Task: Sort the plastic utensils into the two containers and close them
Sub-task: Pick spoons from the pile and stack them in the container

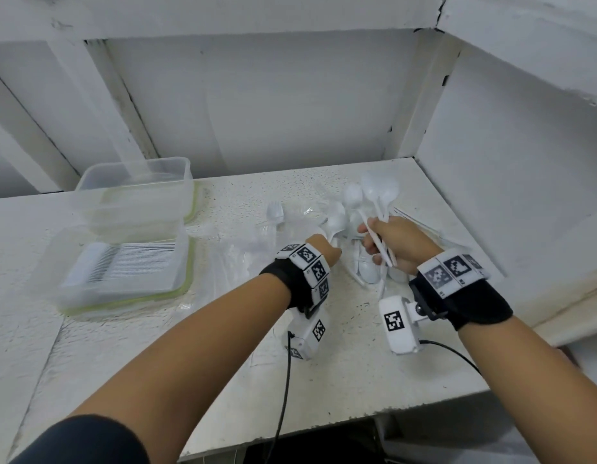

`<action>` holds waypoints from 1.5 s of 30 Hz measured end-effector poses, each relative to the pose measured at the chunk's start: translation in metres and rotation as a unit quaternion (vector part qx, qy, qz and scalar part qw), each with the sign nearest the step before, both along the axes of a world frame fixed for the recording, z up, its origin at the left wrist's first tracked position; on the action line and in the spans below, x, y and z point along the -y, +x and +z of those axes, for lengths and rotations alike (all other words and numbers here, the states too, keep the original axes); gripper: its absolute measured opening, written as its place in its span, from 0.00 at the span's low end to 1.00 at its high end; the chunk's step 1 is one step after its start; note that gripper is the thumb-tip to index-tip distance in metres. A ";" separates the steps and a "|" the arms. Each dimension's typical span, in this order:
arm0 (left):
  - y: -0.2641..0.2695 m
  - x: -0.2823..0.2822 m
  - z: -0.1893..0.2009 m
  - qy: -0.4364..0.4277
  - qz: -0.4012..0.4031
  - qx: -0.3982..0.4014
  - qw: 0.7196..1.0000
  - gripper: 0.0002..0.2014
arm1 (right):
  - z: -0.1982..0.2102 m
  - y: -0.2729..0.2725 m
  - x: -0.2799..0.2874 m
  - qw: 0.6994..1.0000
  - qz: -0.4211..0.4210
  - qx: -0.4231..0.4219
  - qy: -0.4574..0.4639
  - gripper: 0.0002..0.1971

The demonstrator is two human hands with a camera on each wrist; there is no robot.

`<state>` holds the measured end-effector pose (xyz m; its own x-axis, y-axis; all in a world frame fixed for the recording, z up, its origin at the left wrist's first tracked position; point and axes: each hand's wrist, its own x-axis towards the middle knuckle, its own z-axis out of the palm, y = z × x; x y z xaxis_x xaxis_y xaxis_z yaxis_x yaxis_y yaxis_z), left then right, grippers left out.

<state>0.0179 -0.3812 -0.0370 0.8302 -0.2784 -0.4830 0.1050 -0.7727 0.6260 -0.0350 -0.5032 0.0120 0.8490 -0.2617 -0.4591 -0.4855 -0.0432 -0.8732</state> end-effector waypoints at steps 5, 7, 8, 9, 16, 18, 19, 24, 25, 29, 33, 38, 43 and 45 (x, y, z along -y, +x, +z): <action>0.000 0.007 -0.012 0.091 -0.024 0.024 0.995 0.16 | -0.002 -0.006 -0.003 0.997 0.025 0.011 0.073 0.13; 0.000 0.006 -0.012 0.090 -0.024 0.012 0.996 0.15 | -0.003 -0.007 -0.003 0.996 0.028 0.017 0.084 0.12; -0.001 0.004 -0.010 0.083 -0.020 0.002 0.996 0.14 | -0.003 -0.008 -0.003 0.996 0.027 0.019 0.086 0.12; -0.002 0.001 -0.008 0.067 -0.012 -0.013 0.998 0.13 | -0.004 -0.008 -0.003 0.996 0.026 0.018 0.082 0.11; -0.008 -0.037 0.032 -0.086 0.083 -0.096 0.988 0.09 | -0.003 -0.011 -0.015 0.999 0.022 0.024 0.034 0.10; -0.013 -0.056 0.042 -0.113 0.099 -0.120 0.981 0.09 | -0.003 -0.011 -0.023 0.999 0.030 0.036 0.010 0.09; -0.015 -0.067 0.045 -0.133 0.108 -0.130 0.977 0.08 | -0.004 -0.011 -0.028 0.999 0.033 0.043 0.000 0.09; -0.029 -0.112 0.053 -0.234 0.132 -0.123 0.955 0.07 | -0.007 -0.006 -0.058 0.997 0.021 0.064 -0.024 0.07; -0.031 -0.119 0.053 -0.240 0.125 -0.115 0.956 0.08 | -0.007 -0.004 -0.066 0.998 0.019 0.065 -0.020 0.07; -0.039 -0.142 0.050 -0.250 0.091 -0.107 0.958 0.09 | -0.003 0.003 -0.094 0.997 0.025 0.071 0.016 0.08; -0.046 -0.158 0.049 -0.250 0.074 -0.113 0.959 0.11 | 0.003 0.008 -0.115 0.993 0.026 0.070 0.088 0.13; -0.047 -0.174 0.045 -0.241 0.087 -0.091 0.962 0.11 | 0.004 0.008 -0.131 0.989 0.037 0.088 0.117 0.08; -0.051 -0.182 0.045 -0.233 0.125 -0.046 0.963 0.18 | 0.002 0.007 -0.140 0.987 -0.001 0.101 0.121 0.06; -0.051 -0.185 0.042 -0.227 0.140 -0.023 0.963 0.22 | 0.002 0.006 -0.142 0.988 -0.016 0.102 0.116 0.06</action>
